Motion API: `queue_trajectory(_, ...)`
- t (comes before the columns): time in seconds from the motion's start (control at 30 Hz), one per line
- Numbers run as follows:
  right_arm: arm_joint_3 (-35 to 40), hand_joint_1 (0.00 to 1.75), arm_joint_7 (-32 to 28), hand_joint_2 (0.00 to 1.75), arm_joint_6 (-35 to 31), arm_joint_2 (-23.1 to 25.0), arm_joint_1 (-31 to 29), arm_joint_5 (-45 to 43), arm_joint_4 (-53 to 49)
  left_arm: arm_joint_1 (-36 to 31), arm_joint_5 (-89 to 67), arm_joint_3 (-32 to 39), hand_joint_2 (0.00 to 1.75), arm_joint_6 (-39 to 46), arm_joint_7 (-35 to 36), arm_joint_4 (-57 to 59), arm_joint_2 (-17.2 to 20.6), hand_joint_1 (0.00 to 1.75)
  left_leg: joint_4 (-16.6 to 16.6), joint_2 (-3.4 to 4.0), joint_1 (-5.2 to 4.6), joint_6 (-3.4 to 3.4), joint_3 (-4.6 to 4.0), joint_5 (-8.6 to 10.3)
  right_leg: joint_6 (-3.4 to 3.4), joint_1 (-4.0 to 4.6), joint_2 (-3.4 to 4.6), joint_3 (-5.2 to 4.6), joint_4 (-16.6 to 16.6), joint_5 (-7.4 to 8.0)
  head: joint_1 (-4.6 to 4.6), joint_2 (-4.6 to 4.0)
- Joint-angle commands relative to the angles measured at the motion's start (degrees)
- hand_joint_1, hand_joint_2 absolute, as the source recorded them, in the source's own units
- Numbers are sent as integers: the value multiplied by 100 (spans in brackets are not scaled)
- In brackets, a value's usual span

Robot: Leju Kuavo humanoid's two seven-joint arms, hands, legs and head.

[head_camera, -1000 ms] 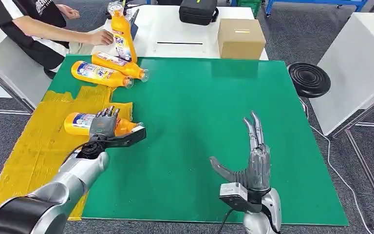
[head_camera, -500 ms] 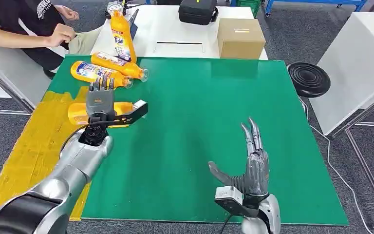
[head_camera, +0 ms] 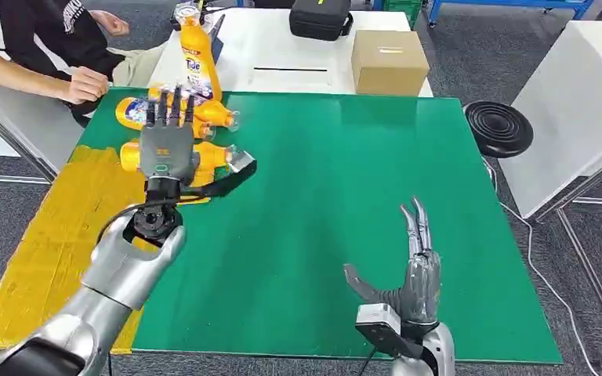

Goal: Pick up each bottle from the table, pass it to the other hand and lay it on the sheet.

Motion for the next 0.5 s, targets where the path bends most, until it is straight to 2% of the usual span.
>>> queue_trajectory(0.03, -11, 0, -623, 175, 466, -155, 309, -1589, 150, 1989, 5669, 538, 175, -1783, -3628, -1220, -691, 0, -17, 8, -2, -33, 48, -19, -8, -2, 6, 49, -21, -13, 2, 0)
queue_trajectory(0.1, 140, 0, -745, 175, 567, -149, 210, -1769, 296, 2325, 6744, 451, 175, -2280, -4126, -1301, -667, 0, -29, 55, -6, -38, 60, -29, -10, -1, 48, 57, -32, -4, 2, 0)
queue_trajectory(0.17, 238, 0, -780, 175, 539, -161, 160, -1809, 350, 2474, 6960, 374, 175, -2269, -4295, -1375, -646, 0, -13, 46, -3, -27, 21, -25, -6, 3, 38, 28, -16, -2, 0, 0)
queue_trajectory(0.2, 269, 0, -802, 175, 501, -166, 152, -1836, 332, 2514, 7024, 361, 175, -2241, -4326, -1445, -650, 0, -18, 41, -3, -40, 40, -31, -11, 1, 35, 45, -19, -8, 2, 0)
queue_trajectory(0.3, 457, 0, -984, 175, 519, -264, 44, -2125, 309, 2625, 7366, 246, 175, -2333, -4505, -1529, -616, 0, -7, 24, 1, -30, 11, -23, -9, 4, 20, 1, -14, -5, 2, 0)
queue_trajectory(0.33, 511, 0, -996, 175, 505, -267, -47, -2160, 357, 2628, 7481, 216, 175, -2343, -4564, -1535, -594, 0, -11, 20, 3, -41, 22, -25, -13, 5, 17, 13, -17, -9, 2, 0)
queue_trajectory(0.5, 642, 0, -1139, 175, 291, -362, -322, -2297, 343, 2690, 7515, 269, 175, -2084, -4869, -1737, -516, 0, -7, 33, 6, -28, 6, -20, -9, 5, 28, -3, -11, 1, 0, 0)
